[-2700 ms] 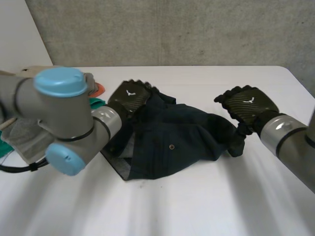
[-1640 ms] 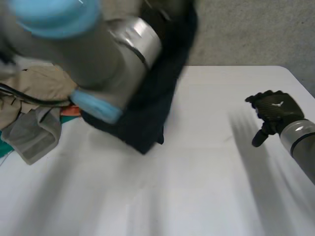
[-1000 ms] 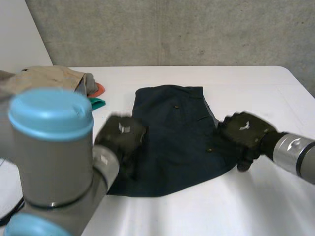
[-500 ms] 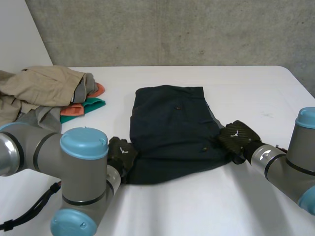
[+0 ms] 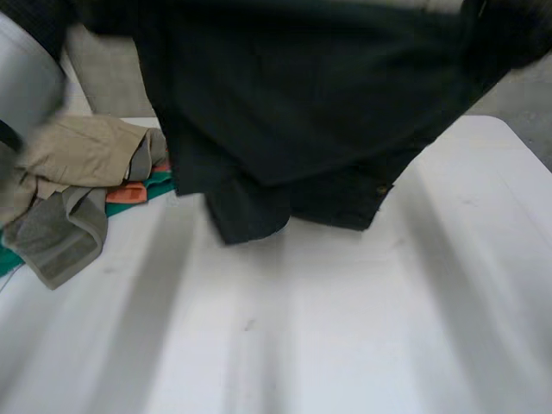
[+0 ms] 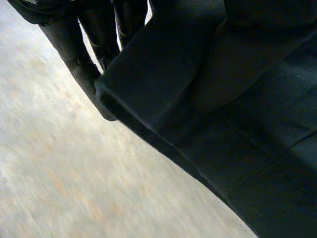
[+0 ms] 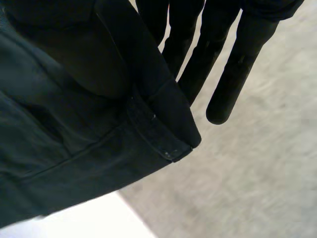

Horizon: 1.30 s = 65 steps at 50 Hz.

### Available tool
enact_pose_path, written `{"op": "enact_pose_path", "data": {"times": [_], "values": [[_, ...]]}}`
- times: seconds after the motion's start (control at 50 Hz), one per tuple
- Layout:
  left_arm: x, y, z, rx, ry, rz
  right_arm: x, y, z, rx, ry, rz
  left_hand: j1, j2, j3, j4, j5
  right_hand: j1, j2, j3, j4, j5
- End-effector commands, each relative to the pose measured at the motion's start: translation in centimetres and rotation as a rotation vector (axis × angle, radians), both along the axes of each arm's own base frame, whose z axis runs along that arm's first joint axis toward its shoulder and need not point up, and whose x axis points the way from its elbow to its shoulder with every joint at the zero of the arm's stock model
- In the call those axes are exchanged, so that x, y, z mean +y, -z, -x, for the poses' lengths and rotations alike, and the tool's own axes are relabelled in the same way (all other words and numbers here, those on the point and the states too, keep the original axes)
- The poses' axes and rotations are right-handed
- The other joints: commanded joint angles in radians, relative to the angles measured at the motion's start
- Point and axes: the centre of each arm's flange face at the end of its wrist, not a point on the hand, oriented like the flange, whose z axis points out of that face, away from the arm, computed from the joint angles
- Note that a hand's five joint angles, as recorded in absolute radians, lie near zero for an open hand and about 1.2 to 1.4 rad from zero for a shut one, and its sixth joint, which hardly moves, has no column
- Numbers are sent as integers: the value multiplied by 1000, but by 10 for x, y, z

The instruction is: Fold the laundry.

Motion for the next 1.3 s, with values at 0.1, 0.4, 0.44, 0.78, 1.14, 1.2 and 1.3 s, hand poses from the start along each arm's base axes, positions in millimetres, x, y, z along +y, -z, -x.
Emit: {"op": "enact_pose_path", "data": {"times": [0.1,0.4,0.44,0.78,1.14,1.2,1.3], "values": [[-57,-18,-2,58,-19,-88,-28,-19,-13,-115,6,-2,251,201,210,202,213,300,222,218,200,210],[-202,156,48,-22,39,-415,-85,135,-72,-16,112,-229,124,73,82,75,85,300,222,218,200,210],[-223,173,47,-14,5,-407,-98,148,-75,-41,189,-184,-772,-823,-813,-821,-810,-427,-505,-509,-527,-517],[-148,122,15,-77,-100,-455,-26,126,-65,169,118,-280,-970,-1021,-1012,-1019,-1009,-922,-1000,-1004,-1022,-1012],[30,241,-21,-580,140,-858,144,209,-34,427,-324,-709,-200,-251,-241,-249,-238,-320,-398,-402,-420,-410],[21,252,-28,-582,129,-905,149,226,-37,438,-332,-679,-455,-506,-496,-504,-493,-405,-483,-487,-505,-495],[-10,272,-44,-610,74,-940,142,251,-44,433,-294,-576,-664,-715,-705,-713,-702,-628,-706,-710,-728,-718]]}}
